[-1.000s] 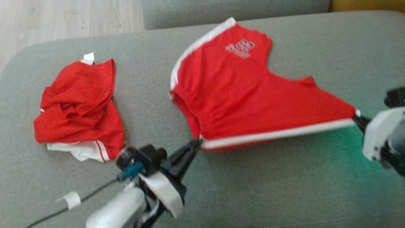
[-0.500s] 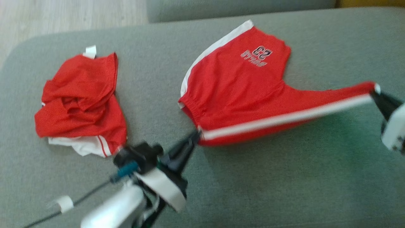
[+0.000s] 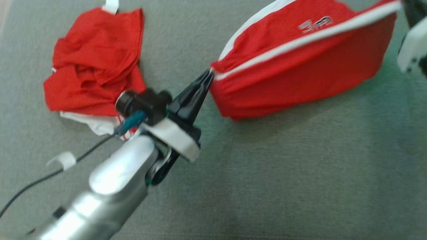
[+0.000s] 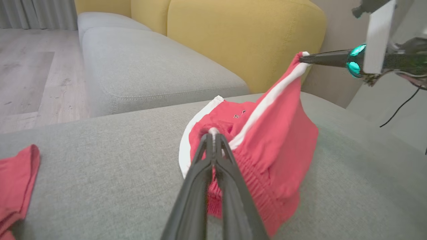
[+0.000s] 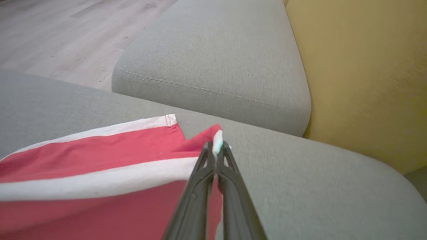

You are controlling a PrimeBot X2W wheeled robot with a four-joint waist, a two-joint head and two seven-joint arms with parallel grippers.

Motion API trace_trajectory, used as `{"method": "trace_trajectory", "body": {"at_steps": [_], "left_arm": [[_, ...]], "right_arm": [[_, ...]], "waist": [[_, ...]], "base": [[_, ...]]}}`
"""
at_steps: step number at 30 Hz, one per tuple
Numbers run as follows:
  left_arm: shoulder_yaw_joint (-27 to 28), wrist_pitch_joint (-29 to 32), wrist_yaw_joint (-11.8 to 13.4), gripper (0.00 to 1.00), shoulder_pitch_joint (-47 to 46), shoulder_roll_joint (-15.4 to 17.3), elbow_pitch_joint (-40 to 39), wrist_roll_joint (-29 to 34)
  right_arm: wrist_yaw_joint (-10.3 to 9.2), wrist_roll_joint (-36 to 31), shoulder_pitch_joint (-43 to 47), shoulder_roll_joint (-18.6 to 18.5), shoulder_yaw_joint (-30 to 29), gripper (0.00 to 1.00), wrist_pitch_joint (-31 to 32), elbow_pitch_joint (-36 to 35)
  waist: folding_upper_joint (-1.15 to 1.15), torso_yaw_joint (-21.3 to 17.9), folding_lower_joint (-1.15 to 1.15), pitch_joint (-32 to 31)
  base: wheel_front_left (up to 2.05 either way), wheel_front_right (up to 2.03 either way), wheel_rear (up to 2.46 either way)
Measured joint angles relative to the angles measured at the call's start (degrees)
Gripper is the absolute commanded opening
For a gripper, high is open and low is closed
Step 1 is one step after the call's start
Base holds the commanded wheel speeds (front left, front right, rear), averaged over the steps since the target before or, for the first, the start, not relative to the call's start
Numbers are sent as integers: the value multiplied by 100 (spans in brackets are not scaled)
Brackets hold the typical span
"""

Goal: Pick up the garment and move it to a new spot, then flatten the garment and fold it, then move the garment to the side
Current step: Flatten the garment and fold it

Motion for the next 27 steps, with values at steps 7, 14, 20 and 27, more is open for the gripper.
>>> {"method": "trace_trajectory", "body": {"at_steps": [7,14,20,27], "left_arm": [[4,-147,-185,0,-587,-422,690,62],[5,-358,-294,0,-1033,-757,1226,119],[5,-460,-389,0,-1236,-935,1494,175],[51,-528,-331,100,-1326,-1062,1857,258]], "right_arm": [[0,-623,-1183,127,162,0,-603,1558],[0,-879,-1986,223,324,0,-1190,2673],[0,-1022,-2419,220,343,0,-1482,3275],[0,-1260,-2735,219,51,100,-1935,3833]], "waist": [[0,368,0,442],[0,642,-1,867],[0,792,-2,1106],[0,878,-1,1157]], "base": [[0,0,0],[0,0,0],[0,0,0],[0,0,0]]}}
